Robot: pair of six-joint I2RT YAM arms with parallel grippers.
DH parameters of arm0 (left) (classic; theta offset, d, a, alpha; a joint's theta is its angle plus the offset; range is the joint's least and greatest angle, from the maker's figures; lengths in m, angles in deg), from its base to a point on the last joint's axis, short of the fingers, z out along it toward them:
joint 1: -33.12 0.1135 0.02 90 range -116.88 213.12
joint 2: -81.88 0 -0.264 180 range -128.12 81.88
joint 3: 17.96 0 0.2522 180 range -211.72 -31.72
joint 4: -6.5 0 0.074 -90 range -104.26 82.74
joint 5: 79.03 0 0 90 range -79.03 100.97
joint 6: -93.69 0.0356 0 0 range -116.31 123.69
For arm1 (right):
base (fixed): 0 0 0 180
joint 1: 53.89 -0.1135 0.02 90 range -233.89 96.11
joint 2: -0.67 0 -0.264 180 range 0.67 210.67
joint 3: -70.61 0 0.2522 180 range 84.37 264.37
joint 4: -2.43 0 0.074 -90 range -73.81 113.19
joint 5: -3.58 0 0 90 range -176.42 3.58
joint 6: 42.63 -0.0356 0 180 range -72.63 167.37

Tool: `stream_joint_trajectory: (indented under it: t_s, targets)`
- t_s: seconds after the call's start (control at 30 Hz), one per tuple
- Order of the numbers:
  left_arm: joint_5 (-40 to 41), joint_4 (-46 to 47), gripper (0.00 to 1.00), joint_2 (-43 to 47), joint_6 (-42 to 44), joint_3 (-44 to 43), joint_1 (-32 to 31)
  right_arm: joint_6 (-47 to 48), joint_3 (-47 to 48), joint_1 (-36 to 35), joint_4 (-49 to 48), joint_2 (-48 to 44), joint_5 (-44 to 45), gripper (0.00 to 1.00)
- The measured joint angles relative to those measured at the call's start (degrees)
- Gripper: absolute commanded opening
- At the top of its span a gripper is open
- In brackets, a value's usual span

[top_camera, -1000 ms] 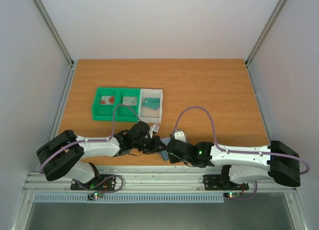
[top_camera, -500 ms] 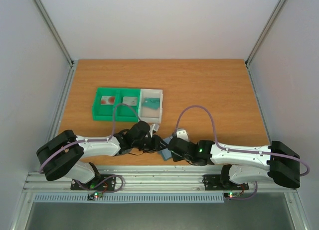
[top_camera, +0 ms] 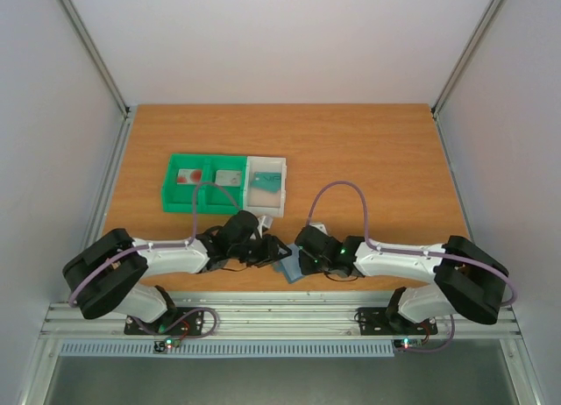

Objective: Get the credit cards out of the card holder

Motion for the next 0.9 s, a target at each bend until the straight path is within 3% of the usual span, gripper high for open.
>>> stream_joint_trajectory:
  t_s: [0.43, 0.9]
  targets:
    - [1.4, -6.4, 0.56, 4.3, 0.9, 1.0, 2.0, -13.2, -2.7, 0.3, -14.6, 4.5, -11.1, 0.19]
    - [6.5, -13.4, 0.64, 10.4, -3.3, 1.9, 2.0, -17.5, -3.5, 0.3, -17.7, 5.1, -12.5, 0.19]
